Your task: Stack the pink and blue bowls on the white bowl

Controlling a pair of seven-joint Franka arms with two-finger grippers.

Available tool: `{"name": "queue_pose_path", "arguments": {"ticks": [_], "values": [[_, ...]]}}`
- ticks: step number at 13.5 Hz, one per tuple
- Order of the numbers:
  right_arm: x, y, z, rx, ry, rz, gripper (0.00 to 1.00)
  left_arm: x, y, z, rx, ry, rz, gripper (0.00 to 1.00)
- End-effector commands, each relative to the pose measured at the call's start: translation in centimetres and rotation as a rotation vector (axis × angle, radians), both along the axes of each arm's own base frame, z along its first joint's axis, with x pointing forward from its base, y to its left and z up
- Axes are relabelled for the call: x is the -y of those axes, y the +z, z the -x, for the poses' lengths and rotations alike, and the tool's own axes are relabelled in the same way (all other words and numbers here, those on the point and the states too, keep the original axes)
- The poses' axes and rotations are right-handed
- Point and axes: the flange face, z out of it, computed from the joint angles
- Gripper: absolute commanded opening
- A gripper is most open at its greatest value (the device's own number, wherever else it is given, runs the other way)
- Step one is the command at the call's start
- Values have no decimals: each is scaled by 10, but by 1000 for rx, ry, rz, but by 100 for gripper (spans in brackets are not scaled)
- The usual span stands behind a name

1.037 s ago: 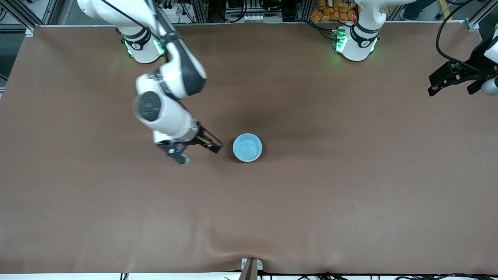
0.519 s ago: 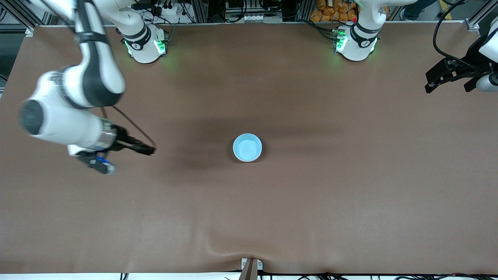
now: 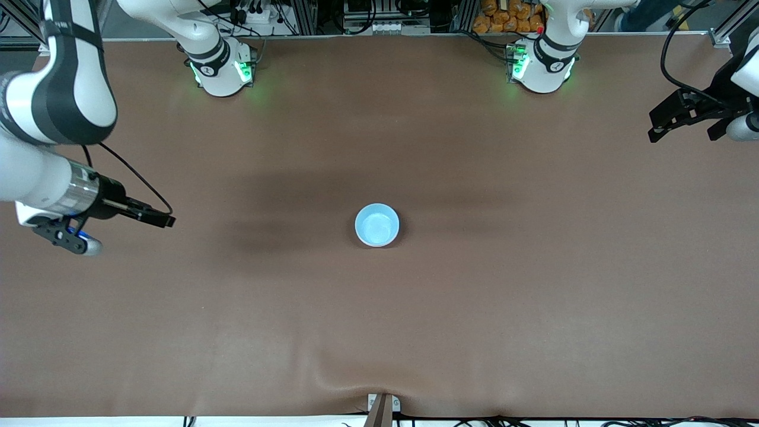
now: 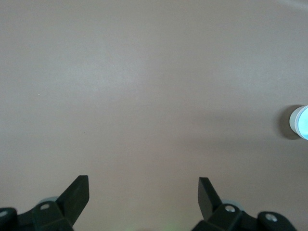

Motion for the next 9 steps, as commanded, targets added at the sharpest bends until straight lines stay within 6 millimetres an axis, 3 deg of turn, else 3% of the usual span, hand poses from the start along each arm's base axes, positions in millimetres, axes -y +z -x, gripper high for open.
{"name": "queue_pose_path", "arguments": {"ticks": [1,5,9], "values": [[7,36,23,34,74,62,100,-2,3,7,3,-14,14,100],[48,78,45,79,235,82,100,-3,2,7,0,-14,14,100],[67,125,63,39,297,115,100,-3,0,6,-3,-16,14,100]]}}
